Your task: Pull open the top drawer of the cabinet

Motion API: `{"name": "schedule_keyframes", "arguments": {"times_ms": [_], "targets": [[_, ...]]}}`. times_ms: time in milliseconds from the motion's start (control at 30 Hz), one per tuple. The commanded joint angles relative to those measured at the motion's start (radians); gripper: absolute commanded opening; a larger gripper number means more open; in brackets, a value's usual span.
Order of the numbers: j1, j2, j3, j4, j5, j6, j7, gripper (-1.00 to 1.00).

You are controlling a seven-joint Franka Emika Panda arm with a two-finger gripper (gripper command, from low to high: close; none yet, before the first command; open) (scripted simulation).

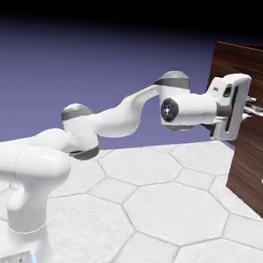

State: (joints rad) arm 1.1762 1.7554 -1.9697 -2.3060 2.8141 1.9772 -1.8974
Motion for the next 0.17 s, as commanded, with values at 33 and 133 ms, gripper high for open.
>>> {"name": "schedule_keyframes", "arguments": {"times_ms": [33,133], "targets": [[0.025,0.006,-0.005,-0.048,-0.006,-0.021,-0.004,-1.00],[0.049,0.004,-0.010,-0.085,-0.017,-0.035,-0.012,1.00]]}}
